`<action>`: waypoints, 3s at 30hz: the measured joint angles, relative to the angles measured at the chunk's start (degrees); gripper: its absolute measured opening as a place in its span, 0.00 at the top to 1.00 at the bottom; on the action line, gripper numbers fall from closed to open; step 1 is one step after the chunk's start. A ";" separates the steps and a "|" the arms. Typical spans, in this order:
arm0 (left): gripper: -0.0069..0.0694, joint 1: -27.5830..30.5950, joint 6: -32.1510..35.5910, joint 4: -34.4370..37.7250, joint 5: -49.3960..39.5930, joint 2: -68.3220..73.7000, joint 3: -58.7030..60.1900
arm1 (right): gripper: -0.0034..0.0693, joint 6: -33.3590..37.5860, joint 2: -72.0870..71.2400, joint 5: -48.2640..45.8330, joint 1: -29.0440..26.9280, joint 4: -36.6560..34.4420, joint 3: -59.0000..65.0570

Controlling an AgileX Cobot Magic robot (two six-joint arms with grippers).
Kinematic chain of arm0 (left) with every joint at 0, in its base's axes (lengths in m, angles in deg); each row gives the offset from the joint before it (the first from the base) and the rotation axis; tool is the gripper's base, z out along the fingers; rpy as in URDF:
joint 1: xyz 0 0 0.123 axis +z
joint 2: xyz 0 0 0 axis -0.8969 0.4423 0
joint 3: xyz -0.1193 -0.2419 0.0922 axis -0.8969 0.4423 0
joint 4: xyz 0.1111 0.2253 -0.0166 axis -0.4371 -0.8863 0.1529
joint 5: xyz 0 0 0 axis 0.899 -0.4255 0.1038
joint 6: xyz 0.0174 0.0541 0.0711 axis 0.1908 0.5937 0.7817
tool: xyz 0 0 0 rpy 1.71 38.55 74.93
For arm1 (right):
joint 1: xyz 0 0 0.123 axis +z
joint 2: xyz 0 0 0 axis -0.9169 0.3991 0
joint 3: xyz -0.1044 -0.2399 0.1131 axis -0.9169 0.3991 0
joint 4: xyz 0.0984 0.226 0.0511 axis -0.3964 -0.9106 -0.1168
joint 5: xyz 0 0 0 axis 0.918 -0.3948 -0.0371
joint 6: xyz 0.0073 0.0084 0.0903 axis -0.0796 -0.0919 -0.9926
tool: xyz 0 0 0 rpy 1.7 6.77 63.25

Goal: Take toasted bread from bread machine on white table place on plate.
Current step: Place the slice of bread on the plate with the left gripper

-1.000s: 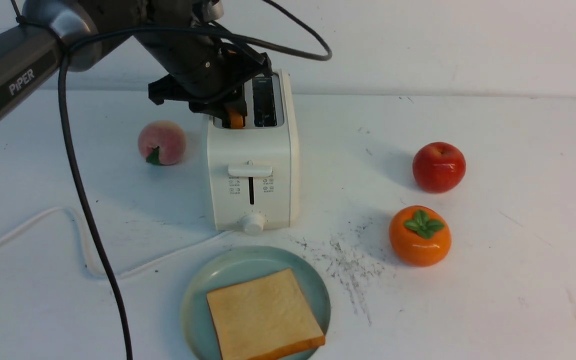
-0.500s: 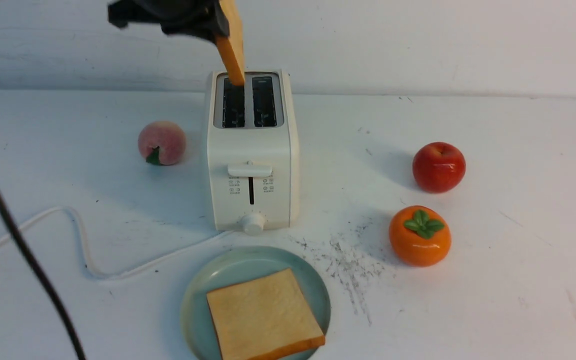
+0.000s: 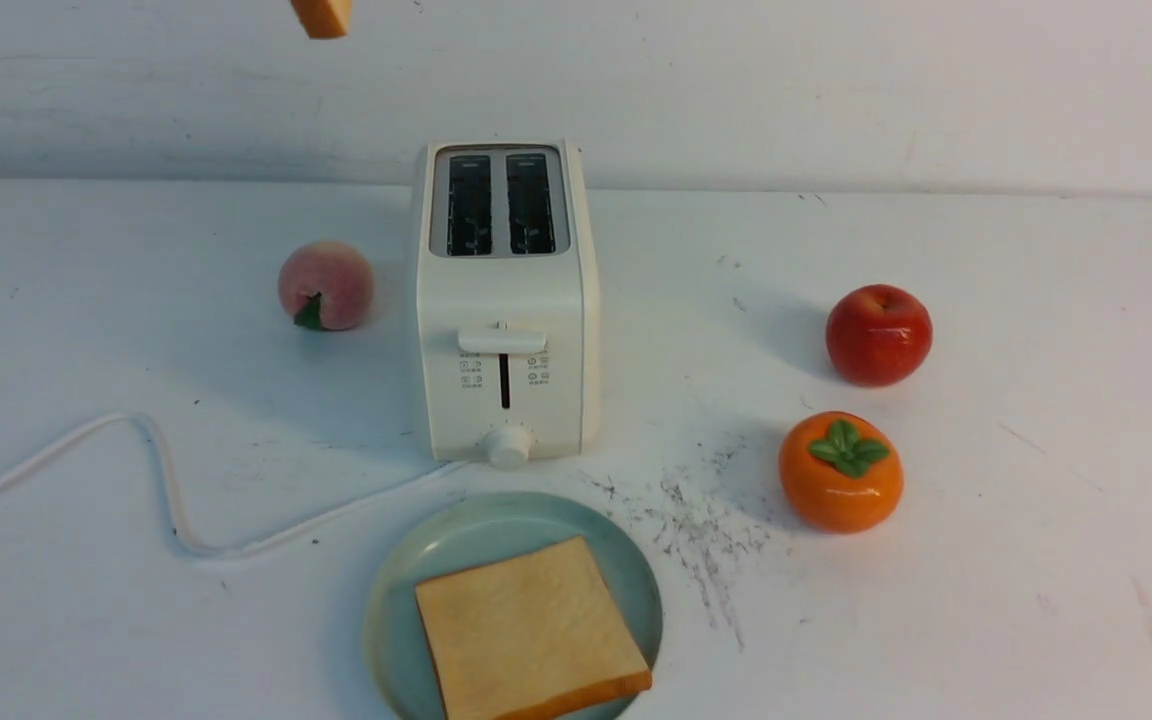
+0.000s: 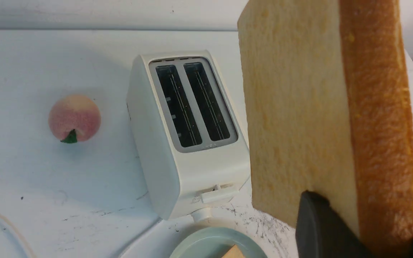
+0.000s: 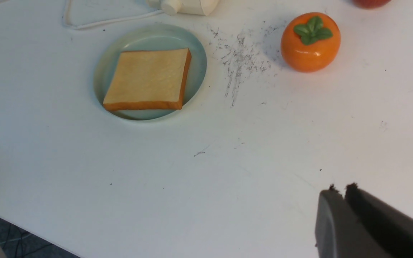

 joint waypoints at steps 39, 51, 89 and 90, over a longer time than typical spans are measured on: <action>0.81 0.00 37.49 63.64 38.81 8.92 73.22 | 0.86 0.00 0.00 0.05 0.00 0.20 0.06; 0.81 0.00 43.92 73.77 37.38 9.30 73.22 | 0.85 0.00 0.00 0.05 0.00 0.20 0.06; 0.37 0.00 48.14 69.87 41.87 13.66 73.22 | 0.83 0.00 0.00 0.05 0.00 0.06 0.06; 0.33 0.00 48.14 68.90 41.87 13.66 73.22 | 0.83 0.00 0.00 0.05 0.00 0.06 0.06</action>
